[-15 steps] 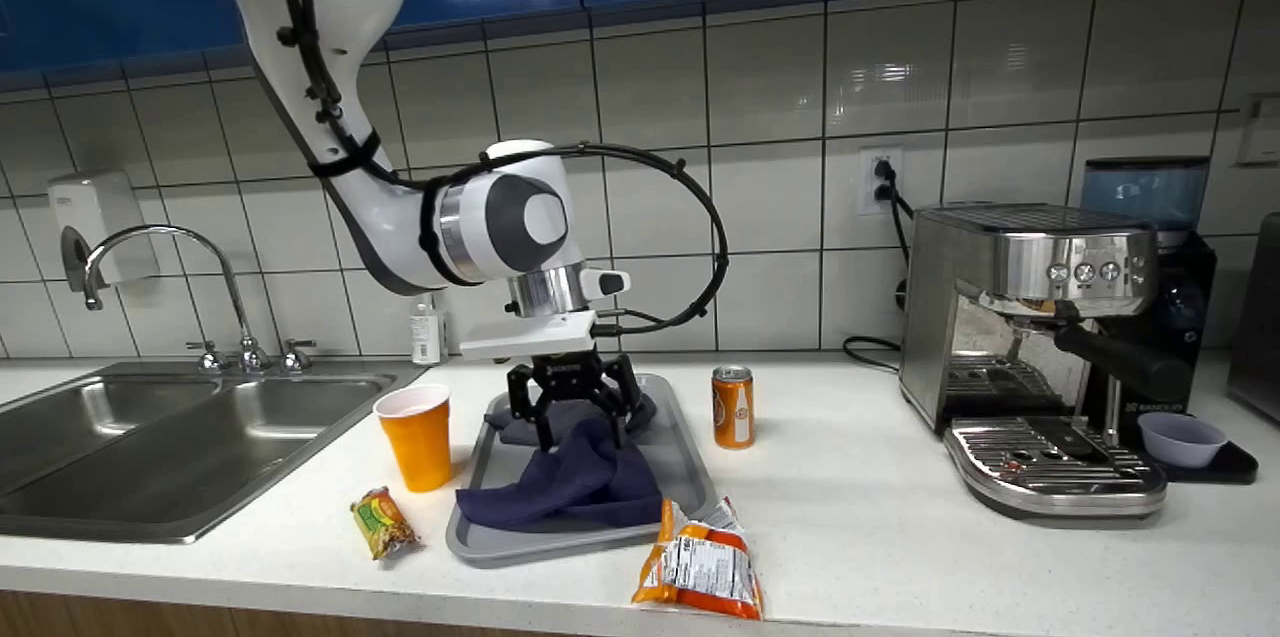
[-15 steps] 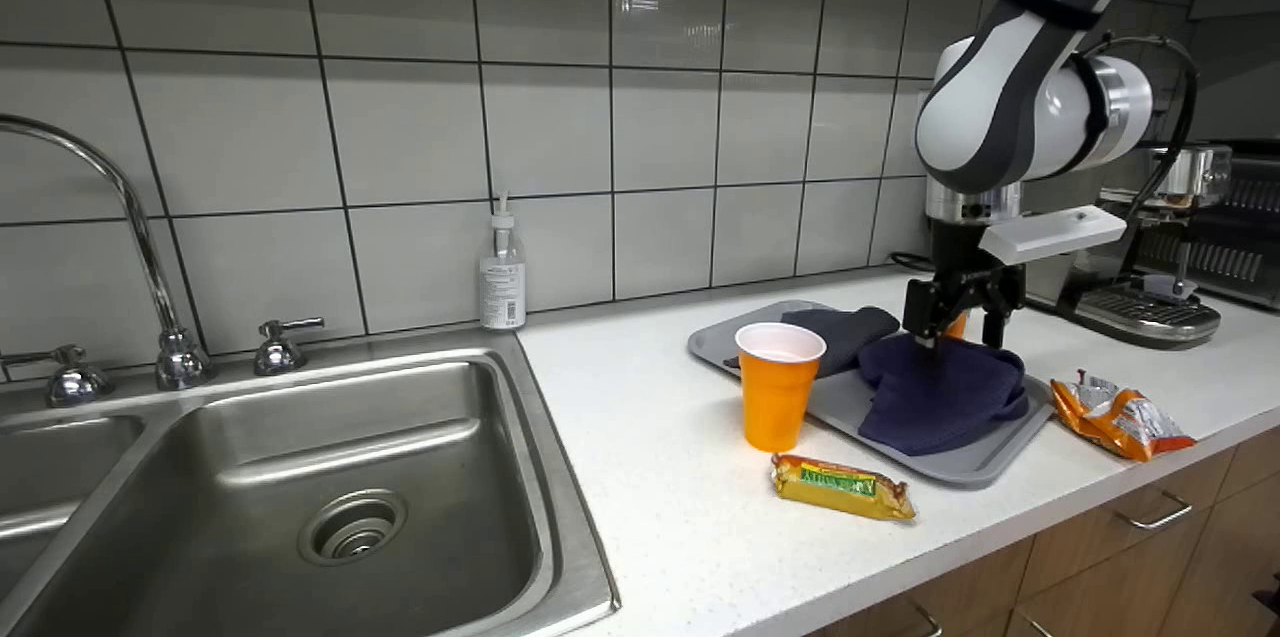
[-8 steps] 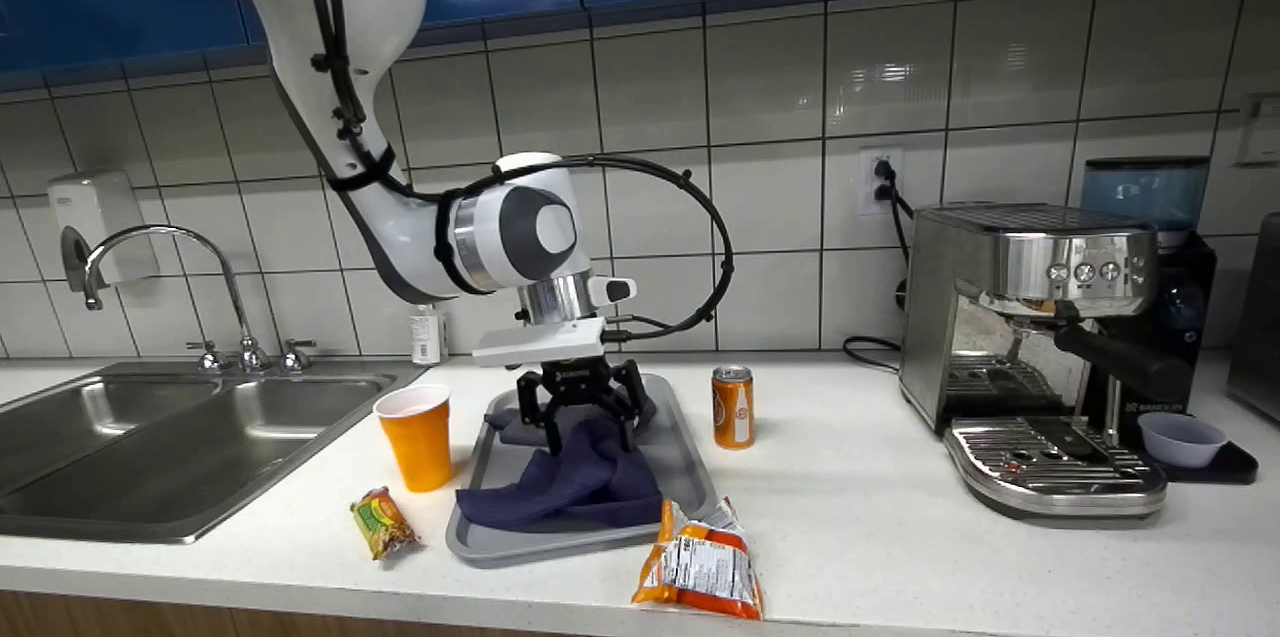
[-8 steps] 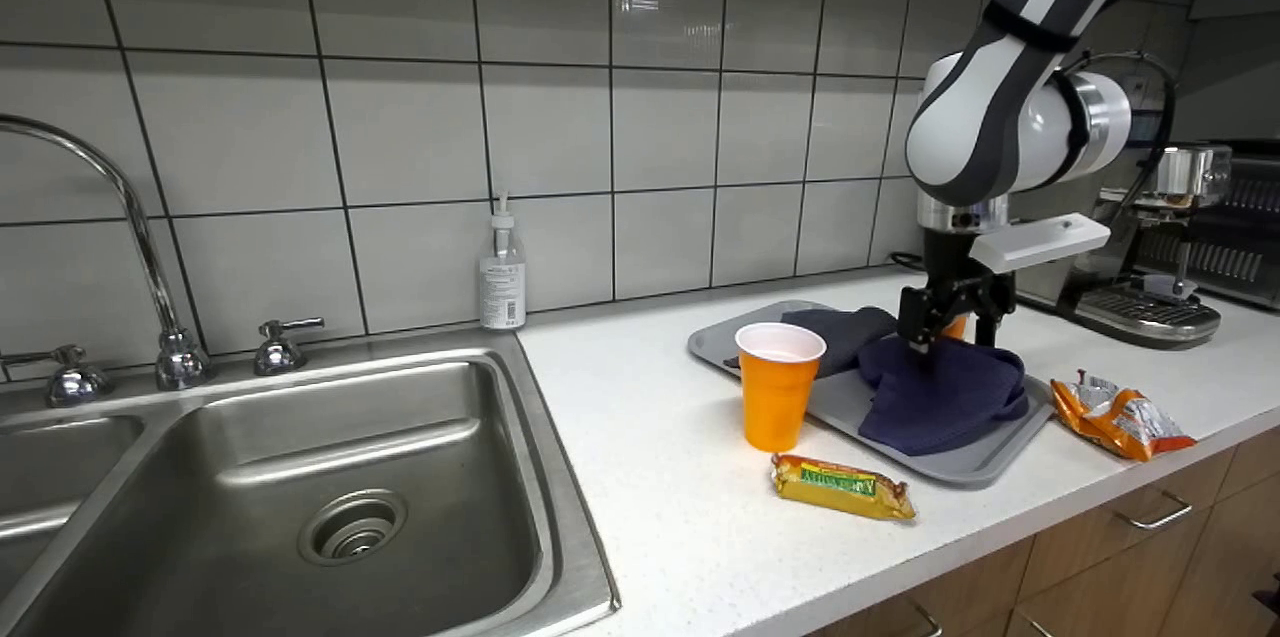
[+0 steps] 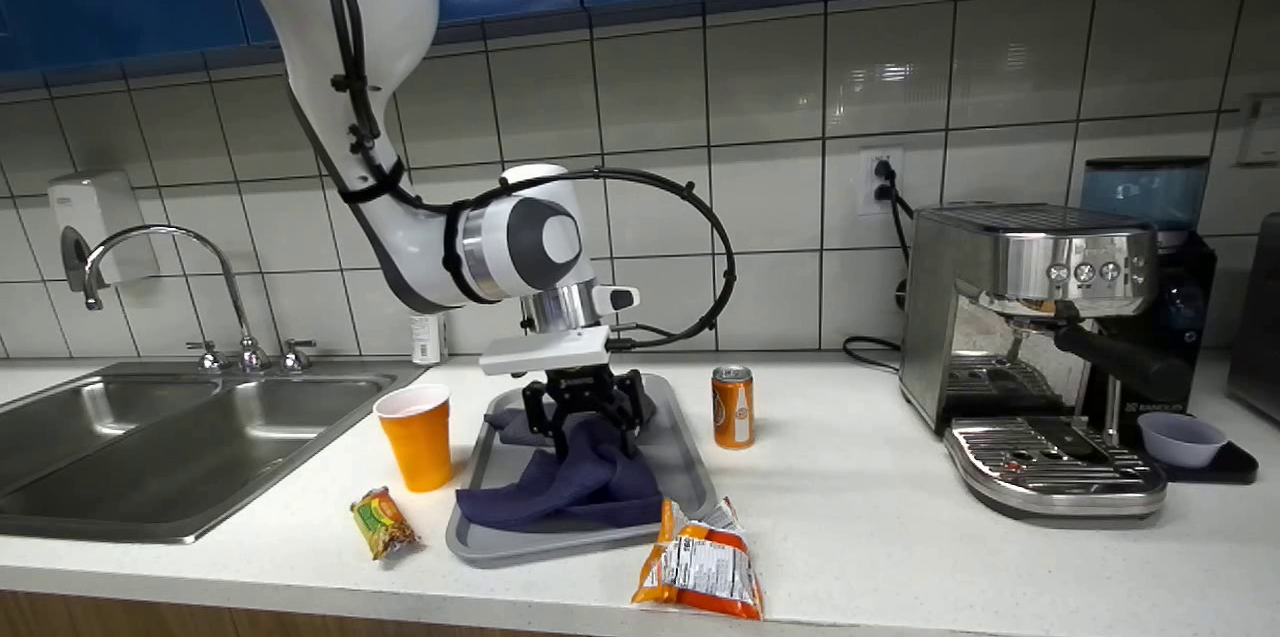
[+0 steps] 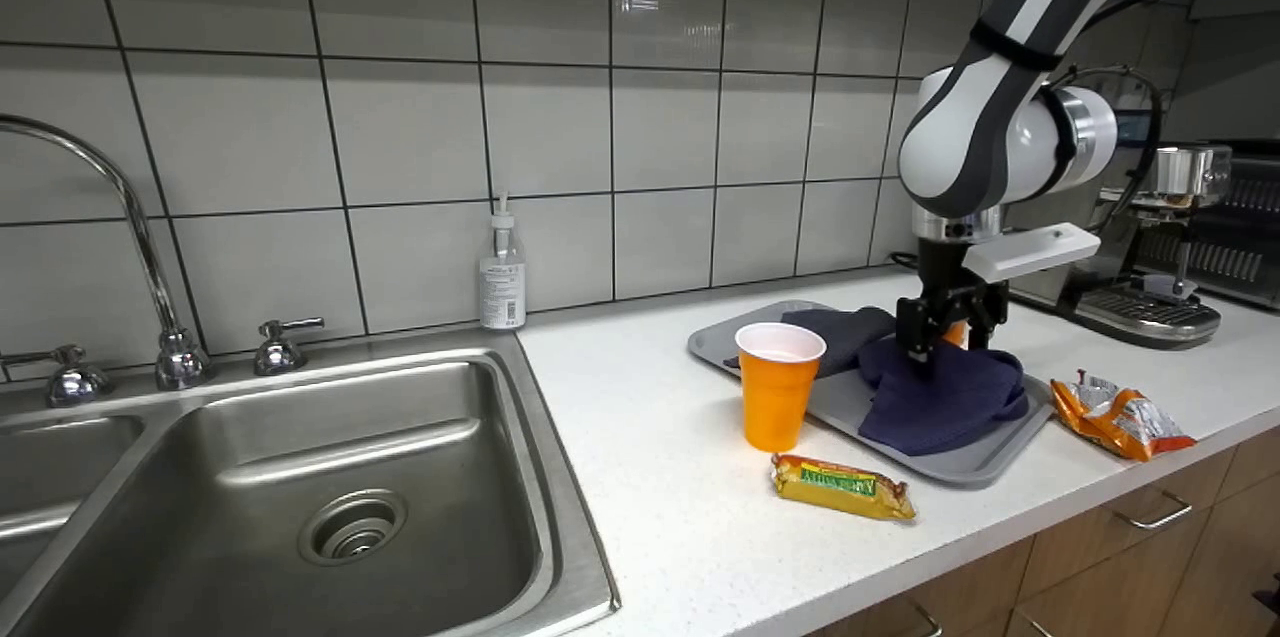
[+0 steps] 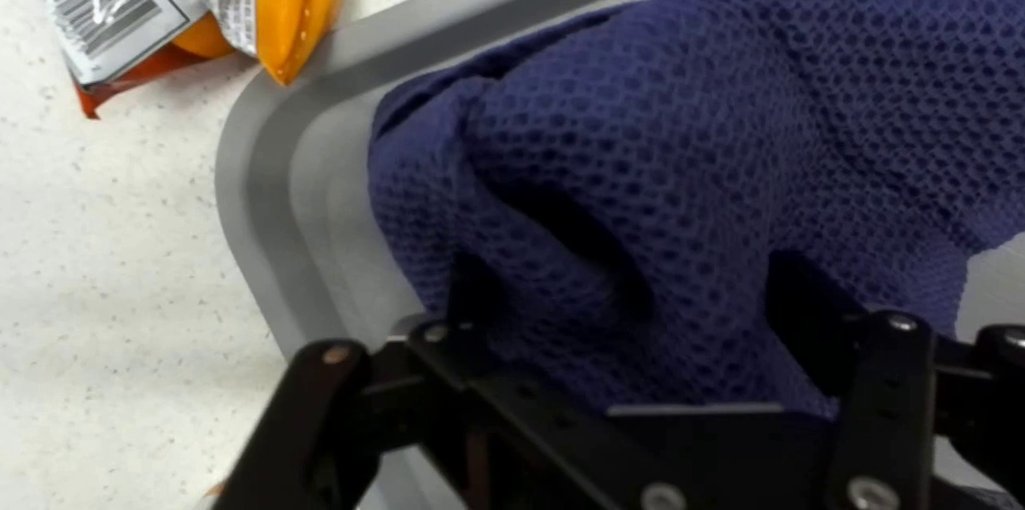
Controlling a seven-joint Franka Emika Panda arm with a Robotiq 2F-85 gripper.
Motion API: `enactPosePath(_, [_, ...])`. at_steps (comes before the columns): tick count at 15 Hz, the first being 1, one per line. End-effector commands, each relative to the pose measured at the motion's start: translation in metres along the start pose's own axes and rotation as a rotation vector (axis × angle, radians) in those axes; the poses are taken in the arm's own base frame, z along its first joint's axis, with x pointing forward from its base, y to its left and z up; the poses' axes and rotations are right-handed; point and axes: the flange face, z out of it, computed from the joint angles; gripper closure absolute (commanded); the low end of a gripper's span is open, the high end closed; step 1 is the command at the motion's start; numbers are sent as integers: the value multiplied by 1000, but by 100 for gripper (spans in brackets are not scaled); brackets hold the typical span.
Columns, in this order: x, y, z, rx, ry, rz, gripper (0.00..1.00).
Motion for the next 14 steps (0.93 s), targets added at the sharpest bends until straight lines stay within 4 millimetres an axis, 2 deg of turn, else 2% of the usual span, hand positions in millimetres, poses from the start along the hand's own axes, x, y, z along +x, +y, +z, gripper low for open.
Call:
enactPosePath(1, [6, 6, -1, -4, -4, -15, 42])
enactPosePath(8, [4, 6, -6, -3, 1, 2, 97])
enactPosePath(10, [3, 5, -9, -2, 5, 9, 100])
enactPosePath(14, [1, 4, -21, -3, 25, 18, 98])
